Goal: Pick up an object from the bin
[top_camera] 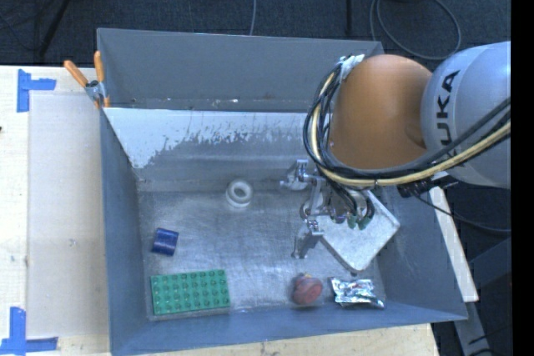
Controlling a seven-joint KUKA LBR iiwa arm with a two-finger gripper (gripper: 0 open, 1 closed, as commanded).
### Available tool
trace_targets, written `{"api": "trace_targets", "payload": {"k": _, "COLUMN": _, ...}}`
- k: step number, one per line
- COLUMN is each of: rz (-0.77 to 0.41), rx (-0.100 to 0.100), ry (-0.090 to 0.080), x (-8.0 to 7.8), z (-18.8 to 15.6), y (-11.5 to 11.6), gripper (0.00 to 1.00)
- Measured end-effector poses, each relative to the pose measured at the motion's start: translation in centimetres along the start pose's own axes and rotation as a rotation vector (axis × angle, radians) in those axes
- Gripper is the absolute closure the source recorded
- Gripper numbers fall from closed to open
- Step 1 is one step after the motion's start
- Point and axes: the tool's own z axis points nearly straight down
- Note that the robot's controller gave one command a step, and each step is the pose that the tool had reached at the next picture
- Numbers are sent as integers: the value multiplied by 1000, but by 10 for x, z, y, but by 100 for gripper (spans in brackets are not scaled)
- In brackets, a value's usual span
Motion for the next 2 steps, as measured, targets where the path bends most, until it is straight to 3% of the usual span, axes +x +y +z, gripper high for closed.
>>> {"api": "trace_targets", "payload": {"k": 1, "rz": -48, "rx": -1, "ry": 9, "x": 49, "z": 52, "y": 68, "gripper": 0}}
{"api": "trace_targets", "payload": {"k": 2, "rz": -284, "rx": -1, "ry": -25, "x": 52, "z": 130, "y": 101, "gripper": 0}}
